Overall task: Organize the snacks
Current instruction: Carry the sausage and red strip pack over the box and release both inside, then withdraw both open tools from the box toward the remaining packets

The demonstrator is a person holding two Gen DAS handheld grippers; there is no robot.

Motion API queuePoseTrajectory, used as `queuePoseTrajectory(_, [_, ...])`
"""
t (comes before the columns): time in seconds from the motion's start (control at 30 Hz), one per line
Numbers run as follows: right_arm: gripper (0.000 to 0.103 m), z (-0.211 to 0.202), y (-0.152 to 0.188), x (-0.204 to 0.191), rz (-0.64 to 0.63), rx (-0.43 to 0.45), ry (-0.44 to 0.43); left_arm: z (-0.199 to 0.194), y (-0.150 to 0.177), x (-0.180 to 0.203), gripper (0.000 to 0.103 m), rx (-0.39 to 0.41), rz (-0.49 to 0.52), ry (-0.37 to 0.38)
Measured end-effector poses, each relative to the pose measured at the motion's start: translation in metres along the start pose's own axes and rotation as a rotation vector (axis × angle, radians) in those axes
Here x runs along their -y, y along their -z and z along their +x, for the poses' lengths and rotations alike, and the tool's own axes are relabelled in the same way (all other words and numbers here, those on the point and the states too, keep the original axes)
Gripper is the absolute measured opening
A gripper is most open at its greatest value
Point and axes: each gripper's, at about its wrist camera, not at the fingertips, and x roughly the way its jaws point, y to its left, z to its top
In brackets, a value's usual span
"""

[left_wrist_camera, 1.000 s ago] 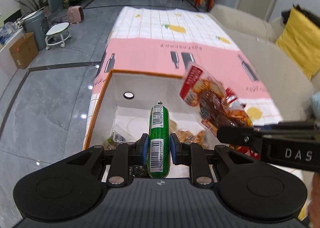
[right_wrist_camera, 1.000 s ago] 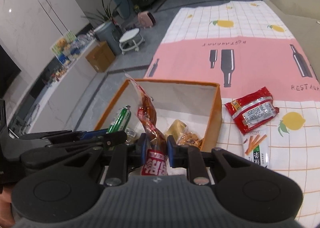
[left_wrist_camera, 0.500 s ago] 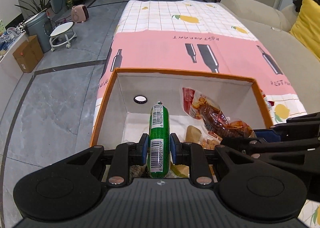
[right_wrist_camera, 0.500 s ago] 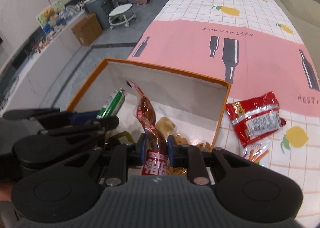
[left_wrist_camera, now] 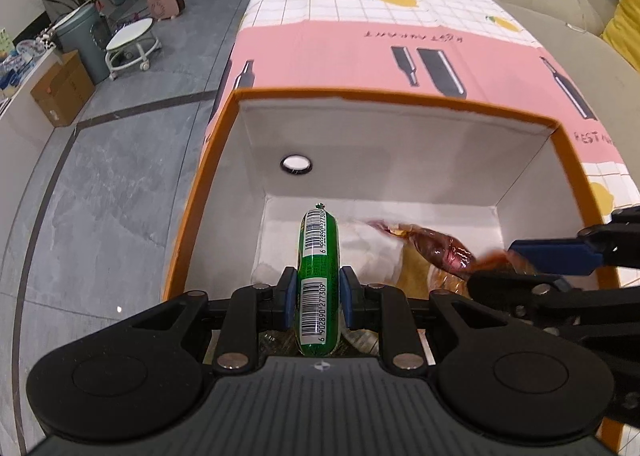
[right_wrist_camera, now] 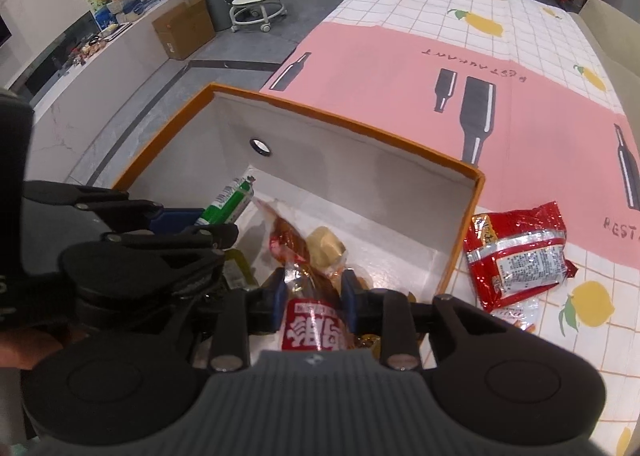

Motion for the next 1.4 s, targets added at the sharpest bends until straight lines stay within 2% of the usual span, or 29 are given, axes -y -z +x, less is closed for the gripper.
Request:
queuePoseTrajectory(0.27, [0.025, -0.002, 0.001, 0.001, 0.000, -0.012, -0.011, -0.008, 0.000, 0.000, 0.026, 0.004, -0.019, -0.004])
queuePoseTrajectory(0.33, [0.030, -0.005, 0.001, 0.002, 0.010, -0.012, -0.018, -0.012, -0.001, 0.000, 0.033, 0.014, -0.026, -0.004])
queuePoseTrajectory(0.47, [0.037, -0.014, 0.004, 0.004, 0.019, 0.002, -0.031, -0.027, -0.001, -0.001, 0.055, 0.051, -0.061, 0.007])
queuePoseTrajectory(0.57, [0.045, -0.025, 0.007, 0.007, 0.030, 0.027, -0.052, -0.040, 0.001, 0.000, 0.063, 0.083, -0.097, -0.010])
queuePoseTrajectory(0.73, [0.062, -0.050, 0.017, 0.012, 0.044, 0.096, -0.068, -0.058, 0.008, 0.006, 0.063, 0.113, -0.102, 0.007])
queuePoseTrajectory(0.8, [0.068, -0.060, 0.024, 0.016, 0.064, 0.124, -0.075, -0.065, 0.011, 0.011, 0.058, 0.122, -0.087, 0.008])
queuePoseTrajectory(0.9, [0.070, -0.075, 0.033, 0.024, 0.099, 0.161, -0.085, -0.077, 0.017, 0.020, 0.057, 0.158, -0.076, -0.013])
queuePoseTrajectory(1.13, [0.072, -0.113, 0.069, 0.047, 0.154, 0.252, -0.079, -0.111, 0.032, 0.048, 0.057, 0.229, -0.048, -0.010])
queuePoseTrajectory(1.4, [0.072, -0.149, 0.126, 0.079, 0.199, 0.350, 0.009, -0.139, 0.051, 0.102, 0.060, 0.330, 0.051, 0.027])
